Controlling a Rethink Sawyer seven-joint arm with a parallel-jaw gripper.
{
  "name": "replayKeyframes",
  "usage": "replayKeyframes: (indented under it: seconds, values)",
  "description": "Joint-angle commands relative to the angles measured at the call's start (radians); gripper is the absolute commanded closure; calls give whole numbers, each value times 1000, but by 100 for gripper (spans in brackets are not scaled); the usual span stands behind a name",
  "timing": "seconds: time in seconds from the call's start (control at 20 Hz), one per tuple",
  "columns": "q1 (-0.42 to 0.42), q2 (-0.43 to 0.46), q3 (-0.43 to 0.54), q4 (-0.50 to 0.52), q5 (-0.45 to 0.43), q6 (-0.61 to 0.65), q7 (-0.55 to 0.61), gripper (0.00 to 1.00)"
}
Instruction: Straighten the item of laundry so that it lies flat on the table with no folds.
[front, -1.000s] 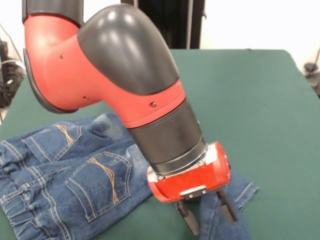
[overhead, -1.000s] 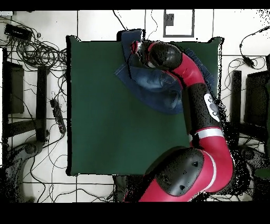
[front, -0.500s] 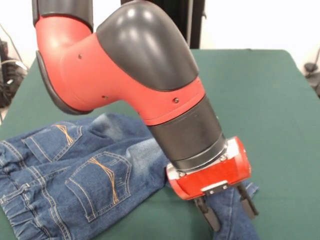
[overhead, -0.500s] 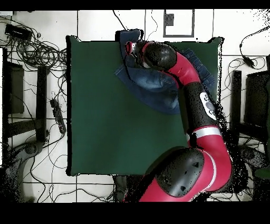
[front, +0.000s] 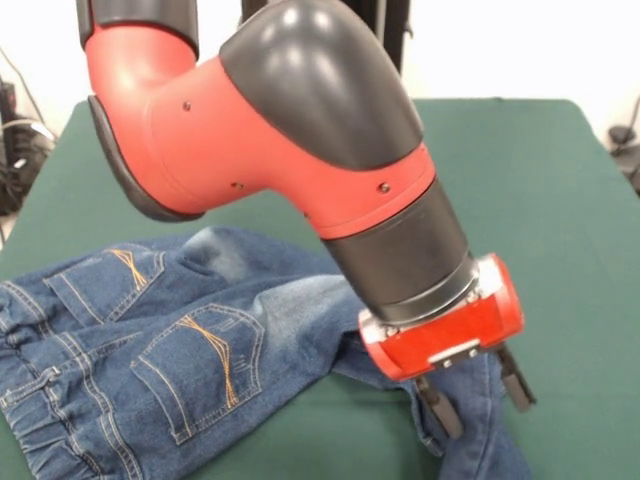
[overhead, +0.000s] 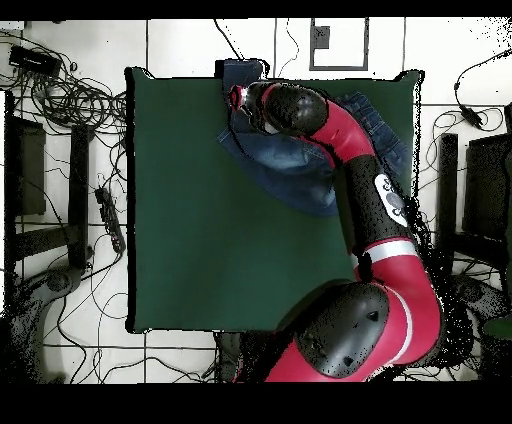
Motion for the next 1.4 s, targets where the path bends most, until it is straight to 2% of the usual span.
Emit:
replayKeyframes:
  seconds: [0.05,0.2,0.45,0.65,0.8,1.0,1.2,1.25,1.4]
  values:
    - [53,-93,-13,99,-84,203,-140,0]
    - [79,-139,-67,73,-149,232,-142,0]
    - [164,-195,-263,-77,-349,357,-103,0]
    - [176,-201,-309,-118,-442,321,-82,0]
    - [137,-236,-250,-44,-411,270,-109,0]
    - [83,-285,-78,66,-272,211,-136,0]
    - [68,-318,-39,96,-217,227,-137,0]
    - [42,-329,-5,139,-189,209,-158,0]
    - [6,-376,21,205,-167,201,-188,0]
